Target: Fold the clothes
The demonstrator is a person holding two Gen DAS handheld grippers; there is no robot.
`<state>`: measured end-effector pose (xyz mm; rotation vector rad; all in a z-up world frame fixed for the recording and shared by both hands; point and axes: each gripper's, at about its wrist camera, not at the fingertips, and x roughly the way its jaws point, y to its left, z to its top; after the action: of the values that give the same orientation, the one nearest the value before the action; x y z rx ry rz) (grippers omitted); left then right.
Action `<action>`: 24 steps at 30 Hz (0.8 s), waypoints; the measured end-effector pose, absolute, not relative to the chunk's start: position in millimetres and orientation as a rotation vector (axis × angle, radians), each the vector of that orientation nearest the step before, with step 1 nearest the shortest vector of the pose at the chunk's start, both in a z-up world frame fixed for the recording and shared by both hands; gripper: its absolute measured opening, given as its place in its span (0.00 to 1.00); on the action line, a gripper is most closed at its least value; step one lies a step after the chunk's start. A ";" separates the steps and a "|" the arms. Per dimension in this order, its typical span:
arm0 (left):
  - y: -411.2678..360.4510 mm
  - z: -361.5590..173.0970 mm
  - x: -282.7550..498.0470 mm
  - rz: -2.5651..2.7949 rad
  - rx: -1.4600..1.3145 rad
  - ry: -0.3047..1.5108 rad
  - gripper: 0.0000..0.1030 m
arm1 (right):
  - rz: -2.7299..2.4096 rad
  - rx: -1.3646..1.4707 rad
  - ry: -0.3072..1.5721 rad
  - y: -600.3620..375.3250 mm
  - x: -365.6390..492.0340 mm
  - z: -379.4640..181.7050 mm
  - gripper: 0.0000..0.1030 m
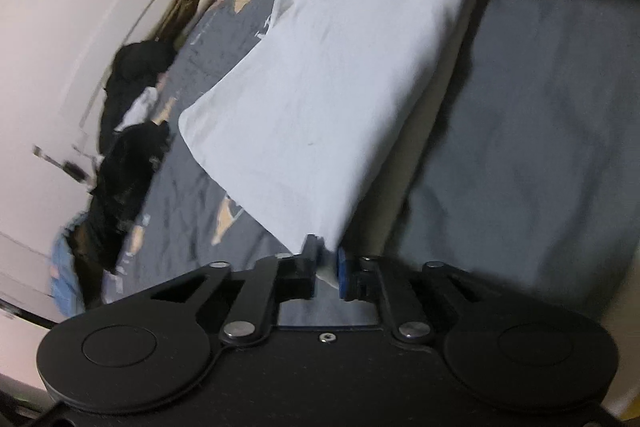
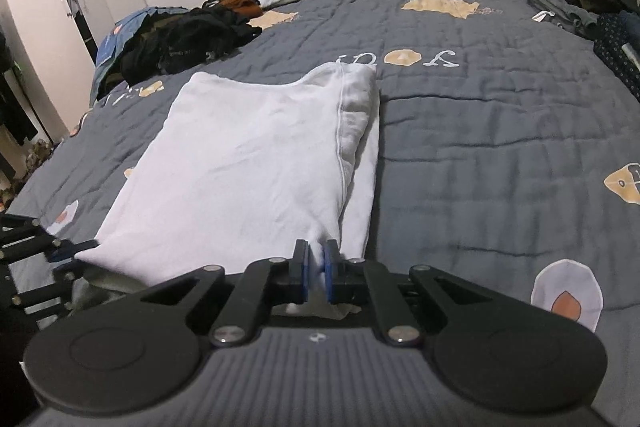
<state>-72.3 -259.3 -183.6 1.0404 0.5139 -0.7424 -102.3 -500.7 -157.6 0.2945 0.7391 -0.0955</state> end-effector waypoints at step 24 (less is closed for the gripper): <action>-284.0 -130.5 170.7 -0.667 0.200 0.734 0.52 | -0.080 0.210 0.728 -574.0 69.0 -130.1 0.27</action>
<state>170.7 -284.0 -130.5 0.2002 0.7340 -0.6670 69.0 -574.0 -130.1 0.2097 0.7278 -0.0797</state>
